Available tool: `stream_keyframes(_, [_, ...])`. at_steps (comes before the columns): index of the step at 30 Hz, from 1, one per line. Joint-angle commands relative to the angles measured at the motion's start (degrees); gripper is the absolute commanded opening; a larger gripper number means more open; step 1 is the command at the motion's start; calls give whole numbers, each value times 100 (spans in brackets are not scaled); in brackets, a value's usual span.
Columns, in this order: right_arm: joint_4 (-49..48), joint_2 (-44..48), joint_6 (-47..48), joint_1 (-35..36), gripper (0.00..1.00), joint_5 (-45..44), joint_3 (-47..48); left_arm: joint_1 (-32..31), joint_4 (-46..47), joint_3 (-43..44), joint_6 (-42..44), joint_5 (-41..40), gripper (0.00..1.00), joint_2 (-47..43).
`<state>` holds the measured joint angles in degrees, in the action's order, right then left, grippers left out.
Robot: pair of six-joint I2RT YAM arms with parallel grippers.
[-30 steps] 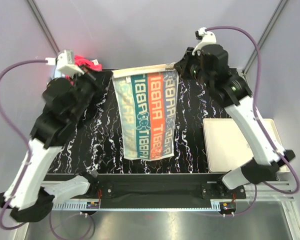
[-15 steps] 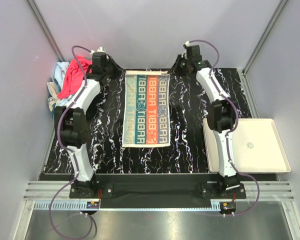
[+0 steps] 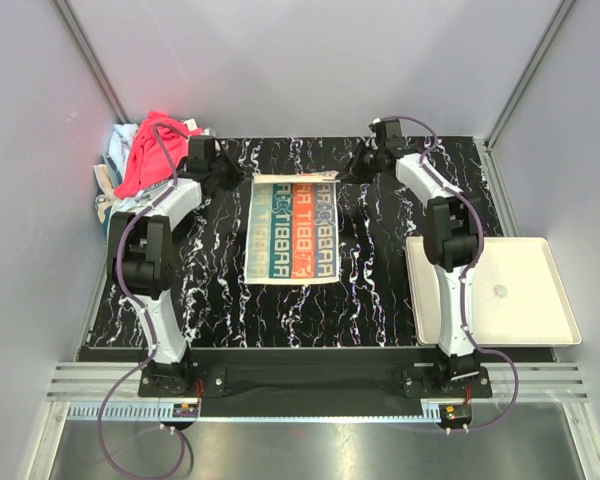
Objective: Fold and stack the towels
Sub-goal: Fold the towel
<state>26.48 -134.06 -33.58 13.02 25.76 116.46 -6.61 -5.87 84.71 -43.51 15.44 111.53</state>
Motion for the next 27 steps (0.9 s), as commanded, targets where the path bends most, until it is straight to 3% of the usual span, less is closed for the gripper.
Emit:
stream_keyframes(1, [-485,871,-78,25,0,-27,-902,46,209,-515,-35,-67,0,-649])
stream_keyframes(12, [-750,1927,-34,447,0,-457,-2891,-59,244,-2316,-299,-243,0,-1695])
stream_keyframes(27, [-934,3219,-228,1001,0,-932,-4597,-420,-11,-3610,-413,-533,0,-3031])
